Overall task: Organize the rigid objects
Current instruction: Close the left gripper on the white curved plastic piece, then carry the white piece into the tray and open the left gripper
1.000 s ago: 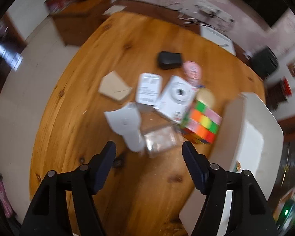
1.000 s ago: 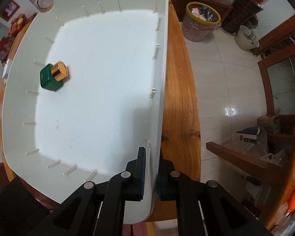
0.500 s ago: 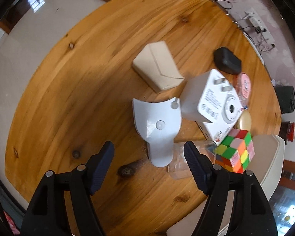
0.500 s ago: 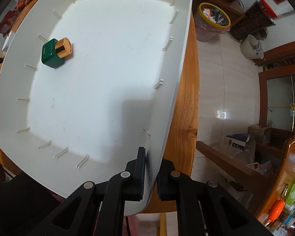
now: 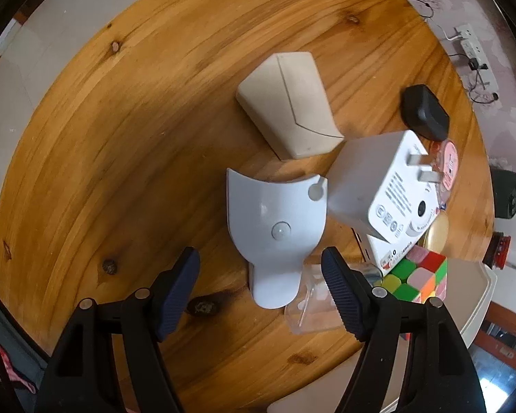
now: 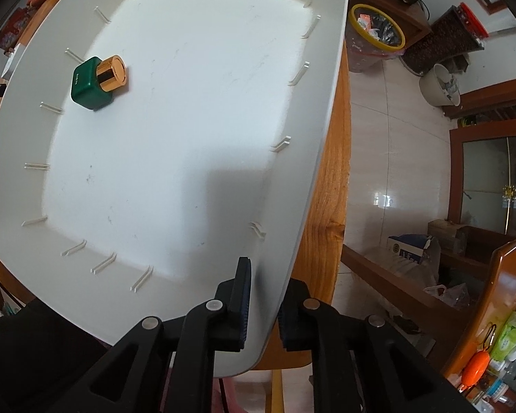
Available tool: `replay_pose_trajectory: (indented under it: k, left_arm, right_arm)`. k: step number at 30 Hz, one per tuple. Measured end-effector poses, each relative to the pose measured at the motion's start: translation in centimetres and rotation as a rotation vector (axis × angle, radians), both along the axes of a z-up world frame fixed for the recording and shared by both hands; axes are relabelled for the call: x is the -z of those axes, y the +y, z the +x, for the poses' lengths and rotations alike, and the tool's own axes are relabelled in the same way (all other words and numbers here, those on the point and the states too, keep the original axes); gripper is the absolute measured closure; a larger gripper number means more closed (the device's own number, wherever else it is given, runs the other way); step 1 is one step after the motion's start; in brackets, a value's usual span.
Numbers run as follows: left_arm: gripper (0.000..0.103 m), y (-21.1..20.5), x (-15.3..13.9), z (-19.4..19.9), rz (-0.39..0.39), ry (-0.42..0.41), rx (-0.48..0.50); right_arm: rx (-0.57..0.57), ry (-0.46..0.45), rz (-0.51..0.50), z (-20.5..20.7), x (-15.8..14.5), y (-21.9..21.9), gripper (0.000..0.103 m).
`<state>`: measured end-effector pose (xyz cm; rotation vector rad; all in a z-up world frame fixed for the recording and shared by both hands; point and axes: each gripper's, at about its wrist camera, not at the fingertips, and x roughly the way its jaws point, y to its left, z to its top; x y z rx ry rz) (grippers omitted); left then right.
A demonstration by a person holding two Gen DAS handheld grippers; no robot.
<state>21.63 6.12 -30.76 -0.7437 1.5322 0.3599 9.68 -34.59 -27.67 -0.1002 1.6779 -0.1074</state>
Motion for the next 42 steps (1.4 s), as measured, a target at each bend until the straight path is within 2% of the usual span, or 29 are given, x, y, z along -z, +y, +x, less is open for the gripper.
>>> replay_pose_trajectory:
  k: [5, 8, 11, 12, 18, 21, 33, 42]
  left_arm:
    - [0.028, -0.3, 0.0, 0.3, 0.008, 0.007, 0.02]
    - [0.037, -0.3, -0.1, 0.9, 0.022, 0.02, 0.039]
    - [0.049, -0.5, -0.3, 2.1, -0.022, 0.012, 0.042]
    - [0.056, -0.4, -0.3, 2.4, -0.049, 0.009, 0.038]
    - [0.059, -1.0, -0.1, 2.5, -0.052, 0.01, 0.062]
    - [0.069, -1.1, 0.2, 1.8, -0.082, 0.013, 0.075]
    - [0.069, -1.7, -1.6, 0.8, -0.047, 0.02, 0.158]
    - [0.071, -3.4, -5.1, -1.5, -0.033, -0.042, 0.262]
  right_arm:
    - [0.005, 0.002, -0.001, 0.1, -0.1, 0.1, 0.088]
    - [0.006, 0.002, -0.004, 0.1, -0.1, 0.1, 0.088]
    - [0.008, 0.0, -0.006, 0.0, -0.1, 0.1, 0.088]
    - [0.008, -0.001, -0.006, 0.0, 0.0, 0.2, 0.088]
    - [0.005, -0.001, -0.01, -0.2, 0.0, 0.4, 0.088]
    - [0.004, 0.004, -0.01, -0.3, 0.1, 0.5, 0.088]
    - [0.032, -0.024, 0.001, -0.4, -0.2, 0.1, 0.088]
    - [0.064, -0.047, 0.042, -1.2, -0.4, -0.8, 0.088]
